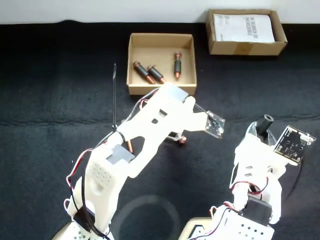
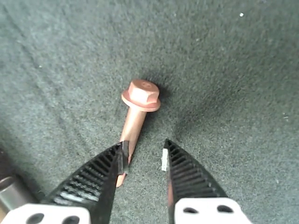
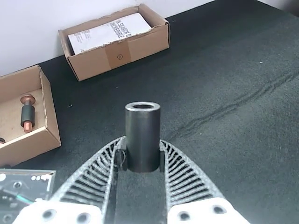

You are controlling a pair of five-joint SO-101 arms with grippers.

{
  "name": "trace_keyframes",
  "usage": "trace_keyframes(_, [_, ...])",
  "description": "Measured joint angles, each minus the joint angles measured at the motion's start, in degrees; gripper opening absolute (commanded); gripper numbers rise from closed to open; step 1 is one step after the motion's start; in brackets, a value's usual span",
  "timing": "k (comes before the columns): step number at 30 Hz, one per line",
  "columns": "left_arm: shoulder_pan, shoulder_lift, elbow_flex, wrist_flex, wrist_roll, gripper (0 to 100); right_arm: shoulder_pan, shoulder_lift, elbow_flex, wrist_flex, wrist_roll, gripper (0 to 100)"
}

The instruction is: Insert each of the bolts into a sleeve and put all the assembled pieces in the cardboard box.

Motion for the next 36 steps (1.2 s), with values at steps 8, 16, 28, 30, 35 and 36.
trace_keyframes(8, [0.0, 0.09, -0.62, 0.09, 0.0, 15, 0.0, 0.0, 0.0, 1.14, 0.0, 0.7])
trace_keyframes(16, [0.44, 0.18, -5.8, 0.09, 0.26, 15, 0.0, 0.0, 0.0, 1.14, 0.0, 0.7])
trace_keyframes(28, [0.35, 3.34, -6.51, 0.09, 0.26, 15, 0.0, 0.0, 0.0, 1.14, 0.0, 0.7])
trace_keyframes(30, [0.44, 4.75, -6.51, 0.09, 0.26, 15, 0.0, 0.0, 0.0, 1.14, 0.0, 0.7])
trace_keyframes(35, [0.53, 6.07, -6.95, -0.79, 0.26, 15, 0.79, 0.0, 0.0, 1.14, 0.0, 0.7])
trace_keyframes(36, [0.53, 6.07, -7.03, -0.88, 0.26, 15, 0.97, 0.0, 0.0, 1.14, 0.0, 0.7])
